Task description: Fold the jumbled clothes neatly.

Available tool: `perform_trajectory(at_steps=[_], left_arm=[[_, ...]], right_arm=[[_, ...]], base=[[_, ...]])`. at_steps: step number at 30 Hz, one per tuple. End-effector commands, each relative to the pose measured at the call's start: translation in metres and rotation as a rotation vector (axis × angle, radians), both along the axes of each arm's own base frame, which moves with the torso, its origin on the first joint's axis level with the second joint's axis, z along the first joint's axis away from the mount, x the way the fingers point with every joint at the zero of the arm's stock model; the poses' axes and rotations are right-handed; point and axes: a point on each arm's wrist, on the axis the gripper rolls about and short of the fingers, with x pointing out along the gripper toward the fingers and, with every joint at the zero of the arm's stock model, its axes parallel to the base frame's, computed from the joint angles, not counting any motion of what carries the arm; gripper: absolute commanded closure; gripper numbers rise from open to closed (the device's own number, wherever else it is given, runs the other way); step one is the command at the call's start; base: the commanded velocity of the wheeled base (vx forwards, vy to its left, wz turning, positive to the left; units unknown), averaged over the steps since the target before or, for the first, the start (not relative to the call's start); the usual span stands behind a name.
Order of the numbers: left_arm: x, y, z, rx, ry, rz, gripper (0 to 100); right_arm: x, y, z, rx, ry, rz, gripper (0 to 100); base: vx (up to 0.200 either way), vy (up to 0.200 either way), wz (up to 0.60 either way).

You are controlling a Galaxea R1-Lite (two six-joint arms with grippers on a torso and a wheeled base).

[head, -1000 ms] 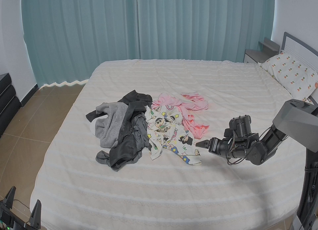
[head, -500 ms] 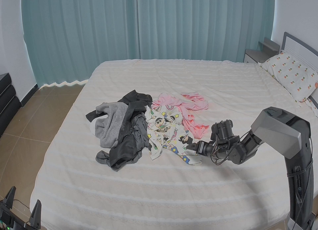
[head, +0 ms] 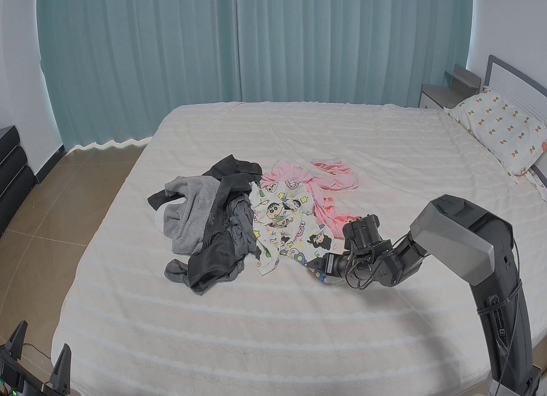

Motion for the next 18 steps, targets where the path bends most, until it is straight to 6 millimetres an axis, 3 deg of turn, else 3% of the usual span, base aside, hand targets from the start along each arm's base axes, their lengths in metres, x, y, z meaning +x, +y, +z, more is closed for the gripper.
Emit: perform_trajectory(at_steps=[1, 10, 15, 18], left_arm=[[0.001, 0.0, -0.005, 0.0, 0.011, 0.0, 0], [0.001, 0.0, -0.005, 0.0, 0.011, 0.0, 0], [0.001, 0.0, -0.005, 0.0, 0.011, 0.0, 0], [0.001, 0.0, -0.005, 0.0, 0.011, 0.0, 0]], right_arm=[[0.004, 0.007, 0.001, 0.002, -0.007, 0.008, 100], [0.001, 0.009, 0.005, -0.015, -0.017, -0.005, 100], [-0.011, 0.001, 0.02, -0.001, -0.021, -0.007, 100], [-0.029, -0.007, 0.034, 0.054, -0.075, 0.021, 100]], base=[[0.0, 0.0, 0.0], [0.0, 0.0, 0.0], [0.0, 0.0, 0.0], [0.0, 0.0, 0.0]])
